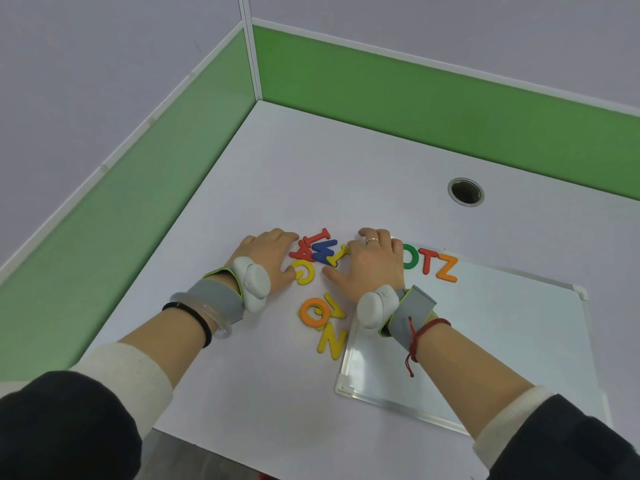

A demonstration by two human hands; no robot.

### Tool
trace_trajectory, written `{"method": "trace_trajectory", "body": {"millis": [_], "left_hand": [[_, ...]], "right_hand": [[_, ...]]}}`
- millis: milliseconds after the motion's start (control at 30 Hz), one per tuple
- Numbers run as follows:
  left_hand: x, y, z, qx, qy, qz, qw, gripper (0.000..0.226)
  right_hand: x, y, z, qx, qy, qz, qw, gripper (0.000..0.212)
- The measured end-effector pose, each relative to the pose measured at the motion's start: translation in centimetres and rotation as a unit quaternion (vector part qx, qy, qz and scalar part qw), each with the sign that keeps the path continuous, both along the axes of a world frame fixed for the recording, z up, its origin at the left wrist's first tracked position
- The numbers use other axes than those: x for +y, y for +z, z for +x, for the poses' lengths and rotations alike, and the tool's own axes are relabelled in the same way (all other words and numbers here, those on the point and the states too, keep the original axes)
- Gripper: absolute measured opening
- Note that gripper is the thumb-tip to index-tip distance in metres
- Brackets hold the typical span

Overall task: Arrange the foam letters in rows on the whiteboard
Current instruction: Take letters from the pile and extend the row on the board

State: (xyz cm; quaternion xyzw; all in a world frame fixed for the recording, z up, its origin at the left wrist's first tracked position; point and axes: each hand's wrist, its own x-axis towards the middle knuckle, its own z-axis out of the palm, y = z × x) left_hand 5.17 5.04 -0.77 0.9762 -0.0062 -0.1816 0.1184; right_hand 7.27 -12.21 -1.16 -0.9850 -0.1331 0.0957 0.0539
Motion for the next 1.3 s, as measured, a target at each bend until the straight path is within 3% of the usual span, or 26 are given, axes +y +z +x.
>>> {"method": "trace_trajectory", "body": {"millis": [333, 500, 667, 933, 1067, 1200, 1300], "left_hand": [[0.0, -0.4, -0.1, -0.004, -0.013, 0.027, 1.000, 0.043], [0.0, -0.1, -0.3, -0.040, -0.008, -0.032, 0.999, 0.039], [-0.5, -0.3, -0.4, 0.004, -0.071, -0.052, 0.996, 0.057], [-1.0, -0.6, 0.3, 0.005, -0.041, -0.013, 0.999, 0.020], [-1.9, -0.2, 0.7, 0.021, -0.036, 0.026, 0.999, 0.028], [-1.4, -0.2, 0.1, -0.046, -0.028, -0.057, 0.997, 0.018], [-0.6, -0.5, 0.0, -0.019, -0.076, -0.039, 0.996, 0.033]], "right_hand": [[0.6, -0.9, 0.5, -0.021, 0.001, 0.006, 1.000, 0.043], [0.5, -0.8, 0.5, -0.032, -0.001, 0.037, 0.999, 0.041], [0.5, -0.7, 0.4, -0.040, 0.005, 0.070, 0.997, 0.040], [-0.4, -0.1, 0.5, 0.003, 0.013, 0.081, 0.997, 0.049], [-0.6, 0.1, 0.5, 0.001, 0.013, 0.089, 0.996, 0.048], [-0.9, 0.1, 0.4, 0.001, 0.013, 0.094, 0.995, 0.048], [-1.1, 0.1, 0.3, 0.001, 0.014, 0.092, 0.996, 0.048]]}}
